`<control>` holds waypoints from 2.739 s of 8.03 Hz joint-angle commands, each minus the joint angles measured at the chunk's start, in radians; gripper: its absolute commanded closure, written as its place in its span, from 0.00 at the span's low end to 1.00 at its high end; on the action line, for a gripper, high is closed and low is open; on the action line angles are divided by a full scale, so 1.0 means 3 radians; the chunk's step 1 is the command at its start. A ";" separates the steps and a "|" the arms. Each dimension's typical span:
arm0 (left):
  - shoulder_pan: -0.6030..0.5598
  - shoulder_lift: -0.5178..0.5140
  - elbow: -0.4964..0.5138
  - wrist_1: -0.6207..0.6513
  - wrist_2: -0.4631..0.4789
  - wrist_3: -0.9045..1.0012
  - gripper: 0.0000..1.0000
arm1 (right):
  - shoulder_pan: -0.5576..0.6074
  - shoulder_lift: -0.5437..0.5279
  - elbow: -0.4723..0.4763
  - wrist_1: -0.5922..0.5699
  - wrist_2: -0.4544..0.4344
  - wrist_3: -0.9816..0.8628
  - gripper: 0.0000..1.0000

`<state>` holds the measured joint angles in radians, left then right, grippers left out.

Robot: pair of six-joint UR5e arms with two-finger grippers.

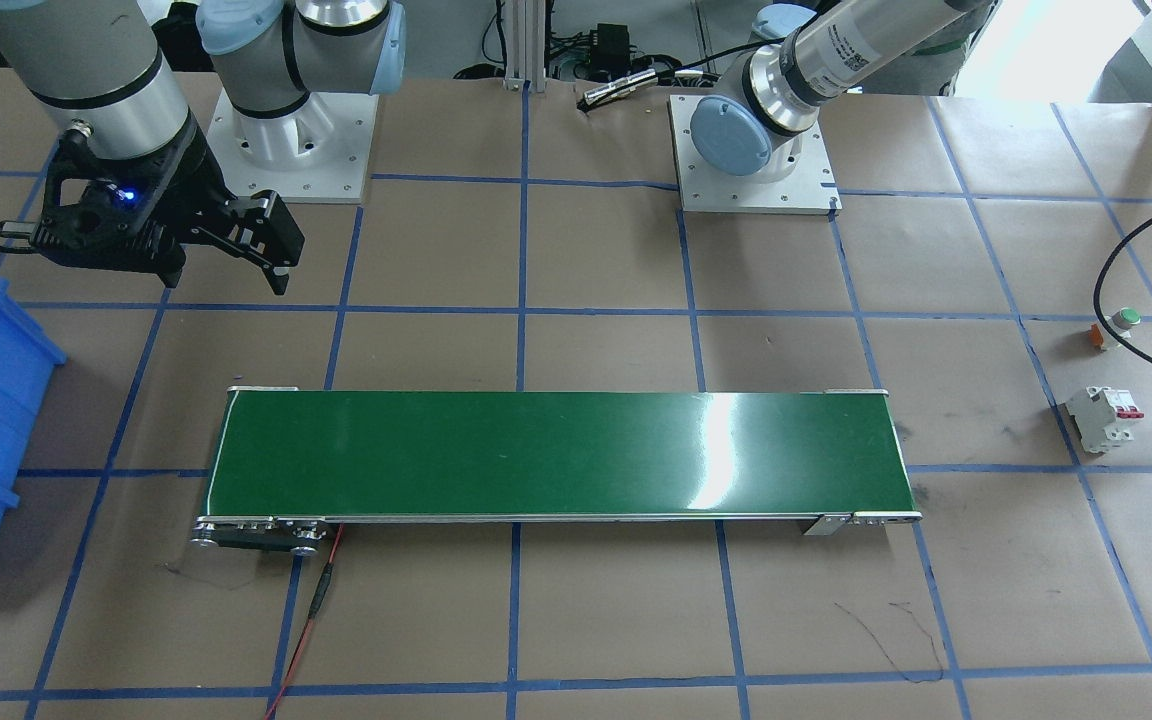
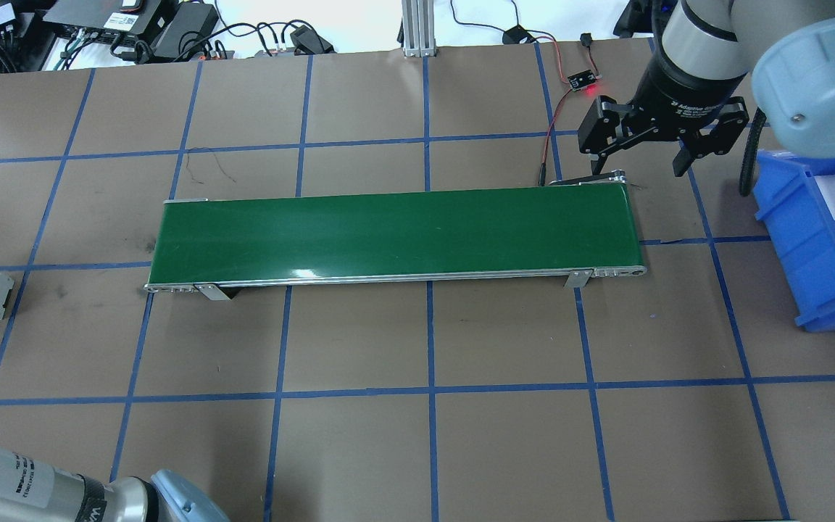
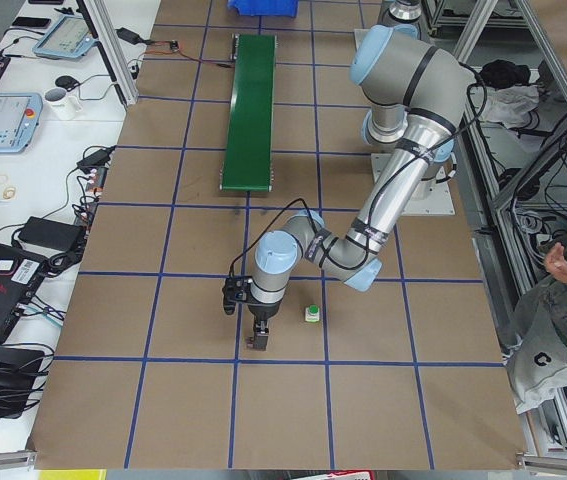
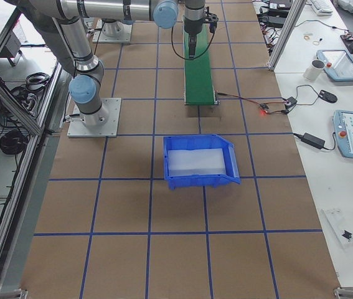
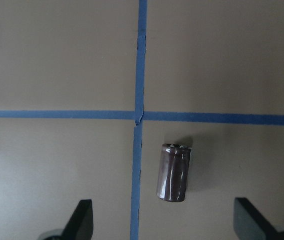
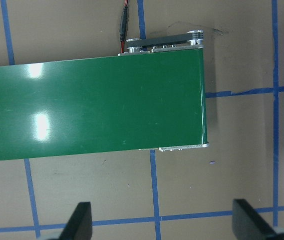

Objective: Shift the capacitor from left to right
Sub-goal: 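Lower the left gripper and close it around the brown capacitor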

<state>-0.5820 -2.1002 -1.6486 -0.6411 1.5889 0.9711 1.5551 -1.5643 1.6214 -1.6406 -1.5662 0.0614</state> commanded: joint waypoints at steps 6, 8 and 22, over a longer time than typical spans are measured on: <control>-0.0003 -0.0280 0.0014 -0.0118 0.0564 0.0838 0.03 | 0.0001 -0.0001 0.0000 -0.0003 0.0000 0.0000 0.00; -0.0008 -0.0296 0.0095 -0.0093 0.0457 0.0843 0.03 | 0.0001 -0.0001 0.0000 -0.0003 0.0000 0.0000 0.00; -0.0008 -0.0516 0.0234 -0.0087 0.0098 0.0470 0.25 | 0.0001 0.0004 0.0000 -0.0003 0.0000 -0.0005 0.00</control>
<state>-0.5859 -2.2507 -1.5784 -0.6683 1.6142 1.1174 1.5554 -1.5637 1.6214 -1.6403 -1.5662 0.0613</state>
